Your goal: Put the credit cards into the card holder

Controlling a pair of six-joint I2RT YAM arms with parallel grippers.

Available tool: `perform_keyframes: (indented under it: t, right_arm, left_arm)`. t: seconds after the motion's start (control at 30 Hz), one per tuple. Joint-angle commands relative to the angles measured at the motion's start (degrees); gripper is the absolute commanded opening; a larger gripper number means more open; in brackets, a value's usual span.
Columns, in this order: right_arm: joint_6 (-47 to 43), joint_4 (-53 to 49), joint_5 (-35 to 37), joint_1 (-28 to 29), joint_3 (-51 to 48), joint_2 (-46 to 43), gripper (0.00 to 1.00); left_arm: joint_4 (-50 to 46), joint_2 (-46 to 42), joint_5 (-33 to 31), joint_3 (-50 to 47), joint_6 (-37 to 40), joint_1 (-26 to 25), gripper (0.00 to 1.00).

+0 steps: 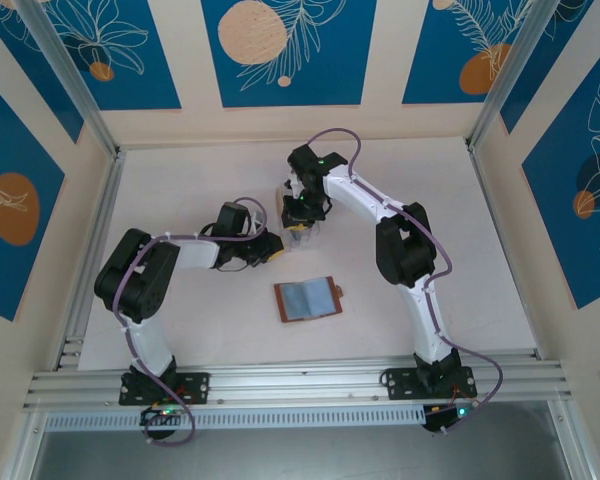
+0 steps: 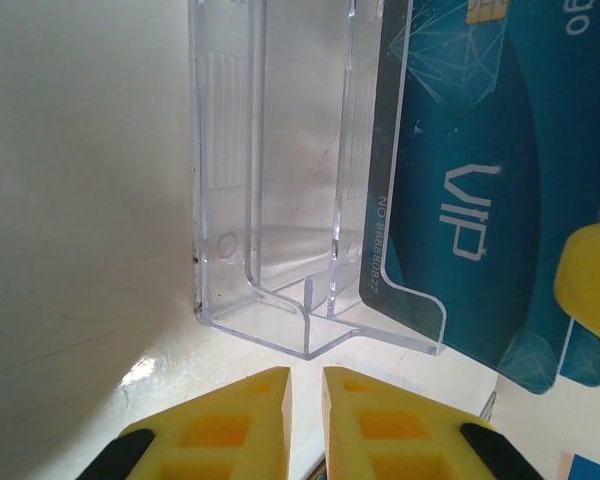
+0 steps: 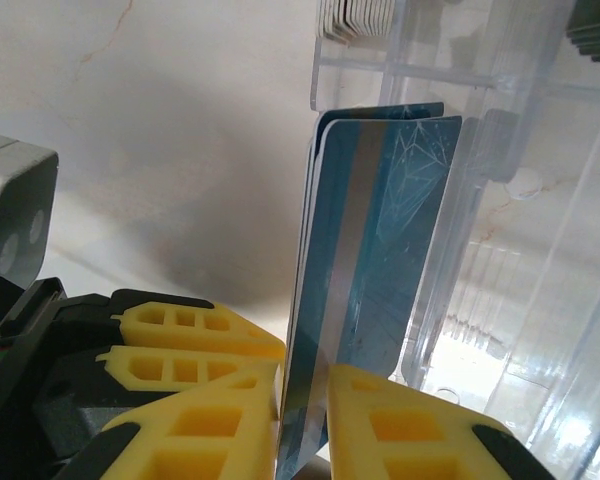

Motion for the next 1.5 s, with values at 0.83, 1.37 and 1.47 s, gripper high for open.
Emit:
perform_keyframes:
  t: [0.83, 1.37, 1.47]
  right_arm:
    - [-0.5, -1.4, -2.3, -0.7, -0.2, -4.1, 0.13]
    - [0.2, -3.9, 6.8, -0.6, -0.6, -8.3, 0.05]
    - [0.3, -4.2, 7.8, -0.6, -0.9, -8.9, 0.02]
  left_arm:
    - [0.9, 1.5, 0.6, 0.4, 0.2, 0.8, 0.14]
    - [-5.2, -3.6, -0.7, 1.0, 3.4, 1.2, 0.14]
    - [-8.4, -6.5, -1.4, 0.8, 4.8, 1.6, 0.14]
